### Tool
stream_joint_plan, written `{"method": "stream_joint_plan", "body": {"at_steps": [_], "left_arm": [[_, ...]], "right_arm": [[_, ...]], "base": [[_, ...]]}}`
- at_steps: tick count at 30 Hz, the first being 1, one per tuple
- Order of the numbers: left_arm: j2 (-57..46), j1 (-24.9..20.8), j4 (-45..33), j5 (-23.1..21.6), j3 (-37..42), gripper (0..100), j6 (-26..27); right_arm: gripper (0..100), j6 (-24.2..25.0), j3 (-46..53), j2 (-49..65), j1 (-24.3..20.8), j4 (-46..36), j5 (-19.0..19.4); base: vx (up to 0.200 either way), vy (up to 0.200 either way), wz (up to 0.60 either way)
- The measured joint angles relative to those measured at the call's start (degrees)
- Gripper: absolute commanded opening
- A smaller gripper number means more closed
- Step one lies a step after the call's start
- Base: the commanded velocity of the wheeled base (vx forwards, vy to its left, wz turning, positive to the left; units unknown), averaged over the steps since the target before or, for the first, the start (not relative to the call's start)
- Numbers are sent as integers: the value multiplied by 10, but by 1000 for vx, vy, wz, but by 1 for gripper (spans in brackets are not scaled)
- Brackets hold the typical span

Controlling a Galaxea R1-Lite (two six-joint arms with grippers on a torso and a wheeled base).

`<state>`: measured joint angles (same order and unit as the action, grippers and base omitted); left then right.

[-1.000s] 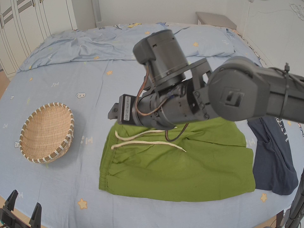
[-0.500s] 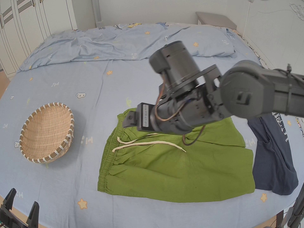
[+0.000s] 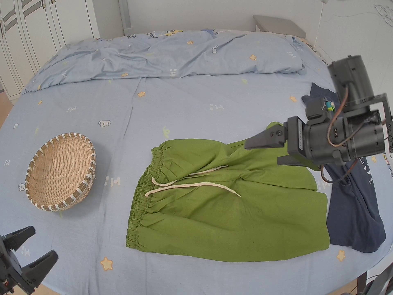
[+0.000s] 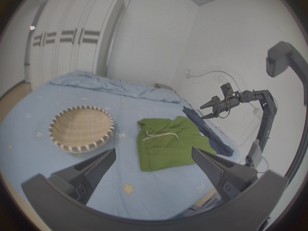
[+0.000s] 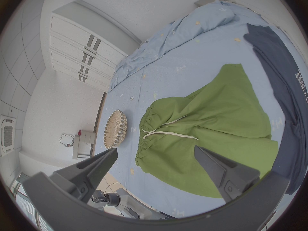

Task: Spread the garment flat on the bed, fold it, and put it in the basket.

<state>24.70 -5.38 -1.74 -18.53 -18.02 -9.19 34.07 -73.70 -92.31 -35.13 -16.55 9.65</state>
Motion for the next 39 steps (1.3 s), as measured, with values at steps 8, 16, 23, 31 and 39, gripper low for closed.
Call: {"method": "stream_joint_plan", "body": {"at_steps": [8,16,23,31,39], "left_arm": [[224,-2,56,-111,-18,100,-3],[451,8,104,-190,-34,100,57],[653,14,177,-242,-49,100,95],[841,20,303,-286,-63,100,112],[896,14,324,-299,-73,100,111]], "right_arm": [[100,-2,121,76,44,64,24],[100,-6,190,127,68,102,38],[100,-10,238,159,85,128,46],[100,-13,279,184,97,149,53],[100,-13,293,196,99,154,54]], "base": [[0,0,0],[0,0,0],[0,0,0],[0,0,0],[0,0,0]]}}
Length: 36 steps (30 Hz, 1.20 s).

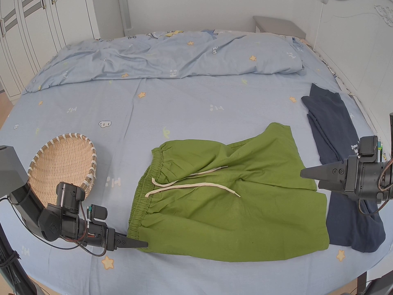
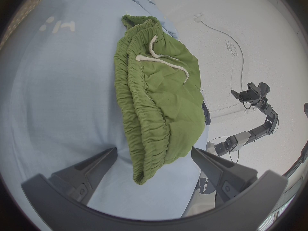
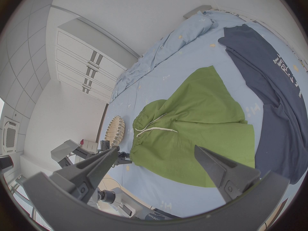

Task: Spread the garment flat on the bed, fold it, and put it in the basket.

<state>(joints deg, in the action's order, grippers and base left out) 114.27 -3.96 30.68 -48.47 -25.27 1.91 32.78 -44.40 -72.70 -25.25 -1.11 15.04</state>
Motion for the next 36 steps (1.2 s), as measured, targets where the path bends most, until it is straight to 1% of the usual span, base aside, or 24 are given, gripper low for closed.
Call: {"method": "stream_joint_plan", "body": {"at_steps": [7,8,14,24,27,31,34,36], "left_arm": [[1,-2,9,3,6,100,-5],[0,-1,9,4,6,0,-5],[-8,1,6,11,9,0,-6],[-29,5,3,7,24,0,-12],[-49,8,1,5,31,0,-46],[-87,13,-1,-7,40,0,-130],[-127,23,-2,-38,47,0,-179],[-152,34,-2,-63,51,0,-197]], "right_arm": [[100,0,2,1,1,0,0],[100,0,2,1,2,0,0],[100,-1,3,1,2,0,0],[100,-1,3,1,3,-2,1],[100,-1,3,1,3,-4,1],[100,-2,12,1,4,-7,3],[100,-10,30,-1,10,-8,5],[100,-21,52,-3,20,-9,9]], "base": [[0,0,0],[0,0,0],[0,0,0],[0,0,0],[0,0,0],[0,0,0],[0,0,0],[0,0,0]]}}
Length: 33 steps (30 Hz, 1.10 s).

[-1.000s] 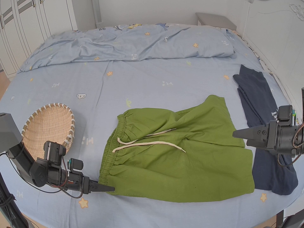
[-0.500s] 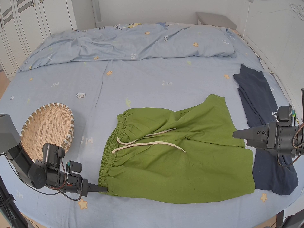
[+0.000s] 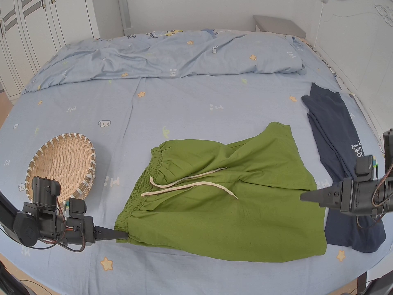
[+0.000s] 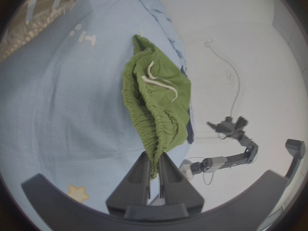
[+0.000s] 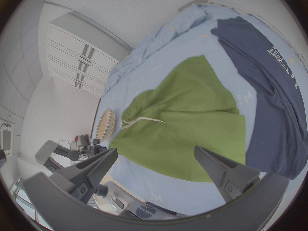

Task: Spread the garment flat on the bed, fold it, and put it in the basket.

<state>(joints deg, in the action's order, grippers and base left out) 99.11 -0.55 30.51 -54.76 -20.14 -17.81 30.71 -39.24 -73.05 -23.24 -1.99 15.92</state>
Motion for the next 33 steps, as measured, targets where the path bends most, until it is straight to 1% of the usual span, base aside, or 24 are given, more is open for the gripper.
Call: {"method": "stream_joint_plan", "body": {"at_steps": [2,3,6,11,14,18,25,31,33], "left_arm": [[-23,14,0,-20,7,0,-11],[-27,17,0,-22,9,0,-12],[-42,29,0,-30,18,0,-14],[-53,44,0,-35,31,0,10],[-55,48,0,-36,35,0,20],[-56,50,1,-36,38,0,23],[-57,49,2,-36,37,0,24],[-56,48,4,-36,37,0,24],[-56,48,5,-36,37,0,24]], "right_arm": [[100,-14,29,-4,17,0,13],[100,-17,37,-5,22,0,19],[100,-34,76,-11,56,2,50],[100,-84,133,-26,112,5,85],[100,-101,159,-33,130,5,93],[100,-106,187,-39,139,6,96],[100,-111,229,-38,142,8,95],[100,-125,255,-56,149,46,96],[100,-133,262,-68,153,68,104]], "base": [[0,0,0],[0,0,0],[0,0,0],[0,0,0],[0,0,0],[0,0,0],[0,0,0],[0,0,0],[0,0,0]]}}
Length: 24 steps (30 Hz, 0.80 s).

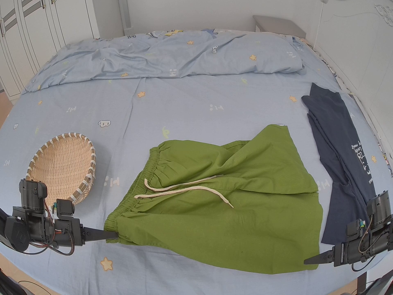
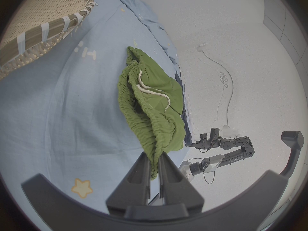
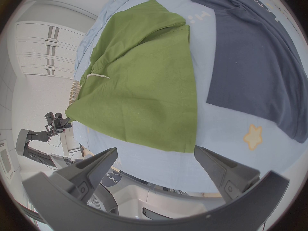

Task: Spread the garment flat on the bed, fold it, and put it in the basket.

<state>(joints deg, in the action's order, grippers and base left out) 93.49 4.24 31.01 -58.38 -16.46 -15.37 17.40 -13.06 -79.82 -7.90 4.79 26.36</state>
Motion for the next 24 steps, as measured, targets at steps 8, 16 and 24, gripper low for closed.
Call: {"method": "stream_joint_plan", "body": {"at_steps": [8,16,24], "left_arm": [[2,2,1,0,-3,0,0],[7,2,2,0,-6,0,0],[9,3,2,0,-7,0,0]], "right_arm": [[100,-74,20,-60,53,42,49],[100,-121,29,-109,102,64,93],[100,-123,41,-175,107,156,123]], "base": [[0,0,0],[0,0,0],[0,0,0]]}}
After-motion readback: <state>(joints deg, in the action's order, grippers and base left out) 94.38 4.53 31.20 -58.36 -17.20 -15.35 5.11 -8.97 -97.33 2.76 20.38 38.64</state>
